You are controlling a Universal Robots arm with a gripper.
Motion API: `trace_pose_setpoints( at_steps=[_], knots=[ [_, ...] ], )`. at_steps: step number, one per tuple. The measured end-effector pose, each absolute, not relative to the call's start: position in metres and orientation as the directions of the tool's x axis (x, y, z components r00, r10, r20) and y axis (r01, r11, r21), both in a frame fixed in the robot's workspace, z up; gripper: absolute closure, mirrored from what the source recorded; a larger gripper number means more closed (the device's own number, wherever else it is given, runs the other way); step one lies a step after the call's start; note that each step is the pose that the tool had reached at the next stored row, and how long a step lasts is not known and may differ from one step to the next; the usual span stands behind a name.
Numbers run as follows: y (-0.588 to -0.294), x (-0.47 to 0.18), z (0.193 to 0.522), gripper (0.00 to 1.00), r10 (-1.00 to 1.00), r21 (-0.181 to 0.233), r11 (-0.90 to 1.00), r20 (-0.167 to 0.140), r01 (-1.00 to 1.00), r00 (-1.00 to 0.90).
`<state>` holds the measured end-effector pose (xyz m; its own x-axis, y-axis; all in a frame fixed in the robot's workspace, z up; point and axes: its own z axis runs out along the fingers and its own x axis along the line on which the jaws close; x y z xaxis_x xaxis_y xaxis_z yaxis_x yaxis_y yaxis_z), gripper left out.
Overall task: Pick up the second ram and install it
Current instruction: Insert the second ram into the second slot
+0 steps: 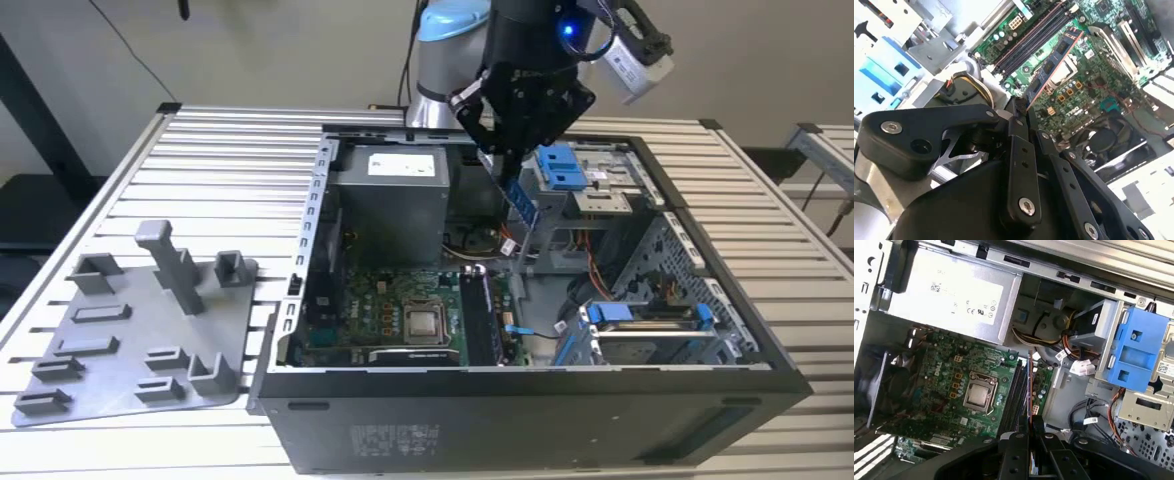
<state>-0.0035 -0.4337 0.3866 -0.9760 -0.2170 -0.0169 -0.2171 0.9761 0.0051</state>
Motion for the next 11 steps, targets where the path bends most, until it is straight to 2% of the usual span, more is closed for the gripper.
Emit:
trace_pose_setpoints(
  at_steps=[11],
  knots=[
    [-0.4337,-0.0035,0.3842,0.85,-0.041,0.005,0.999,-0.017,-0.041,-0.999]
  ],
)
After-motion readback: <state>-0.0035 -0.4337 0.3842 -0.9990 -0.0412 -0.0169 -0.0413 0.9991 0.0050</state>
